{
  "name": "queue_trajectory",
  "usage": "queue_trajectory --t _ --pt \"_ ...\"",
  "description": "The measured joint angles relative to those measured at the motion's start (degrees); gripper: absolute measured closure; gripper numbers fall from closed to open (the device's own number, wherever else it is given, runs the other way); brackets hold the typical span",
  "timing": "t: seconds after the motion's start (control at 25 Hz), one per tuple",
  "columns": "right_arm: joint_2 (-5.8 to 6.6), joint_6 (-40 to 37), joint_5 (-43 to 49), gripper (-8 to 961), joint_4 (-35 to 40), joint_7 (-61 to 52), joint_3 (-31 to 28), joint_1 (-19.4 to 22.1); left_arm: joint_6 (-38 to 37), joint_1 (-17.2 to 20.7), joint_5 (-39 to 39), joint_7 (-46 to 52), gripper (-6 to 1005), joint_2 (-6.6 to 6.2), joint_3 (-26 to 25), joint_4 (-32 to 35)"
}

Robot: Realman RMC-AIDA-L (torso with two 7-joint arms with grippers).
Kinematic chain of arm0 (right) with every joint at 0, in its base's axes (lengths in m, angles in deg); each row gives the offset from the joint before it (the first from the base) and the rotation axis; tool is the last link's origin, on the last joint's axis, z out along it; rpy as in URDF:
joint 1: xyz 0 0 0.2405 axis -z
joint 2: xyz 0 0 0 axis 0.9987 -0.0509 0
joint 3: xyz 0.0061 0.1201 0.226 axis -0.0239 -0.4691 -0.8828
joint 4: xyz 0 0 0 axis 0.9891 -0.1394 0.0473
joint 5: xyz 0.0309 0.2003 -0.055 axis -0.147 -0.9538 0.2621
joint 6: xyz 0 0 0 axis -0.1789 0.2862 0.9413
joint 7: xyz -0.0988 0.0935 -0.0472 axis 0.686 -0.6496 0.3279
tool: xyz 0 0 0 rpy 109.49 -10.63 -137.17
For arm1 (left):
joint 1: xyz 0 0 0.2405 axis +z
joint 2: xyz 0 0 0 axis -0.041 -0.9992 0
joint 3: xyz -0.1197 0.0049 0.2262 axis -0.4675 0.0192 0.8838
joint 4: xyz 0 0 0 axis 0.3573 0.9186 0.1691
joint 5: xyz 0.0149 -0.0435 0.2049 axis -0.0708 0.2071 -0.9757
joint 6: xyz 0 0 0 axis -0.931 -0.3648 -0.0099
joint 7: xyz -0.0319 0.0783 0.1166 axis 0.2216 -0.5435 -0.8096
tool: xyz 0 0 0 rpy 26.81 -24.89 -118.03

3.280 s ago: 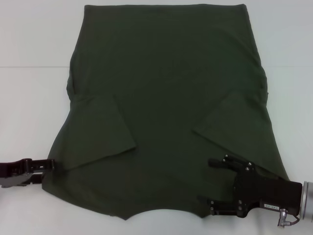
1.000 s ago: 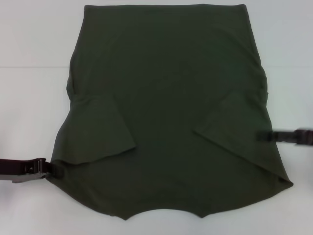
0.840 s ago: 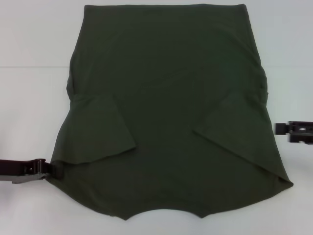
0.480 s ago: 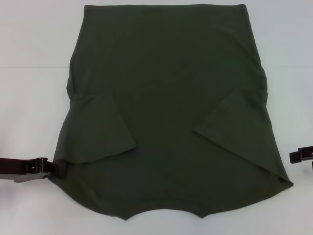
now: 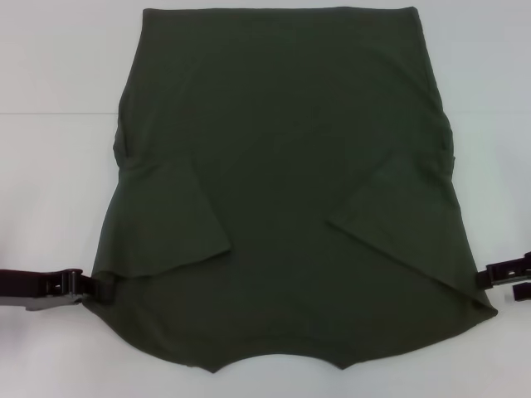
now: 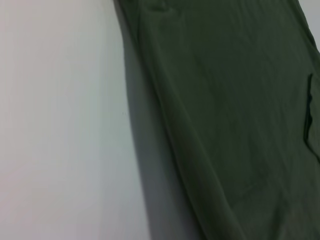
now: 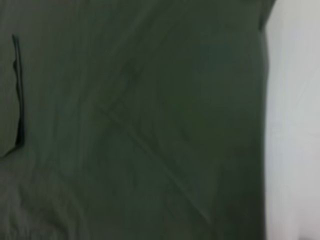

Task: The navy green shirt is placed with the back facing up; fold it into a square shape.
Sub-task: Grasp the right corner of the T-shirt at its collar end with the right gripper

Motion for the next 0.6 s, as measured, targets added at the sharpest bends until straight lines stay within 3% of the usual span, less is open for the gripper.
queue_trajectory --t 0.6 --pt "-1.5 3.66 0.16 9 -4.01 1.65 3.21 -1.92 -0.02 0.58 0.0 -0.05 953 0.28 -0.34 -0.15"
